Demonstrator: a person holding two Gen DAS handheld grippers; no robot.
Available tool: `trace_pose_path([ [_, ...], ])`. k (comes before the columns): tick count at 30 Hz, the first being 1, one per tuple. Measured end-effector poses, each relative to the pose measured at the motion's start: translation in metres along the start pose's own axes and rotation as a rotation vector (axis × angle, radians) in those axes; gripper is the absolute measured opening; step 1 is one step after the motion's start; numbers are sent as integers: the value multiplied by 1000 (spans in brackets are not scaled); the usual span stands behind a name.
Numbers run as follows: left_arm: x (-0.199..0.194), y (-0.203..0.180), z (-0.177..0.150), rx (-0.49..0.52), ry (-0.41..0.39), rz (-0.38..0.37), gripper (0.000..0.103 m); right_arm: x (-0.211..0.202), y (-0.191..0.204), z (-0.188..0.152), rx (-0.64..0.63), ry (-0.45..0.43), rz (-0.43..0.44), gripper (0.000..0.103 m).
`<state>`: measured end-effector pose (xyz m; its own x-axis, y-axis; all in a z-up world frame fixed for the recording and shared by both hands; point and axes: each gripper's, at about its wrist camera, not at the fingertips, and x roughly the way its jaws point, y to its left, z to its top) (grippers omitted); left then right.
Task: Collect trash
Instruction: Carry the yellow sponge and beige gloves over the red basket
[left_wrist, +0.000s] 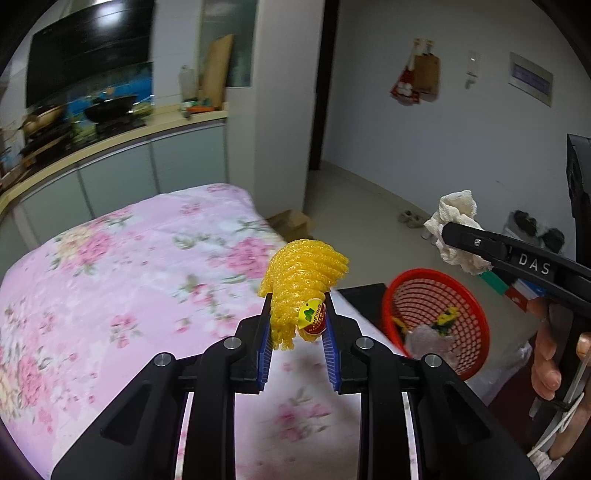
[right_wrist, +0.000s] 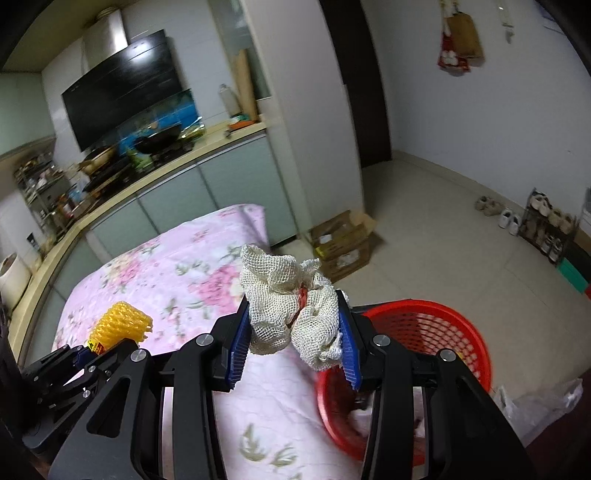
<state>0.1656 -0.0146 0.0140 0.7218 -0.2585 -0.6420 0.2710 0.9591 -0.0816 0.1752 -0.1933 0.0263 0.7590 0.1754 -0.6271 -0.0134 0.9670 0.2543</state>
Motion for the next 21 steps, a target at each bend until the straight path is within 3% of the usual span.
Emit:
trace_pose_path([
  [7, 20, -35, 7, 62, 26, -65, 23, -3, -31, -6, 43, 5, -62, 41],
  [21, 77, -94, 2, 138, 159, -211, 24, -5, -89, -18, 131, 55, -168, 41],
])
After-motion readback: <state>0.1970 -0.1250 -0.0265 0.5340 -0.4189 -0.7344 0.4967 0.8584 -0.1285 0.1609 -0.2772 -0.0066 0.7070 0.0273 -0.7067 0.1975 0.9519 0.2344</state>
